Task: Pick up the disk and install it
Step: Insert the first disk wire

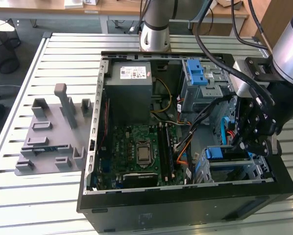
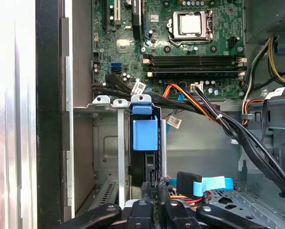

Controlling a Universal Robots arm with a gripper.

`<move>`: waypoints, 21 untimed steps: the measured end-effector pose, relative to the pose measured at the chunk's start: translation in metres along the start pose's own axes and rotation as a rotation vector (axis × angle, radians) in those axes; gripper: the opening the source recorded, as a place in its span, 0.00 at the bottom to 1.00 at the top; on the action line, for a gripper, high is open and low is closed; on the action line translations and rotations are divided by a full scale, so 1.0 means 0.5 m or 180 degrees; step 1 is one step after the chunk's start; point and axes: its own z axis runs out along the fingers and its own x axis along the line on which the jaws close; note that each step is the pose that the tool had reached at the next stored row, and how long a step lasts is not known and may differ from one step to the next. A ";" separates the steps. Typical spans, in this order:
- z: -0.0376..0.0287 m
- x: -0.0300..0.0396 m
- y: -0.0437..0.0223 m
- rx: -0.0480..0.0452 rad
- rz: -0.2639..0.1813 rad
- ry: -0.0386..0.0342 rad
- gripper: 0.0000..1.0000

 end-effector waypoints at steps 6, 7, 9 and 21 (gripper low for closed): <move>-0.010 0.000 0.000 0.0000 0.0001 -0.0001 0.24; -0.017 0.000 0.000 0.0000 0.0001 0.0000 0.24; -0.031 0.000 0.001 0.0000 0.0000 0.0000 0.24; -0.036 0.000 0.001 0.0000 0.0000 0.0000 0.11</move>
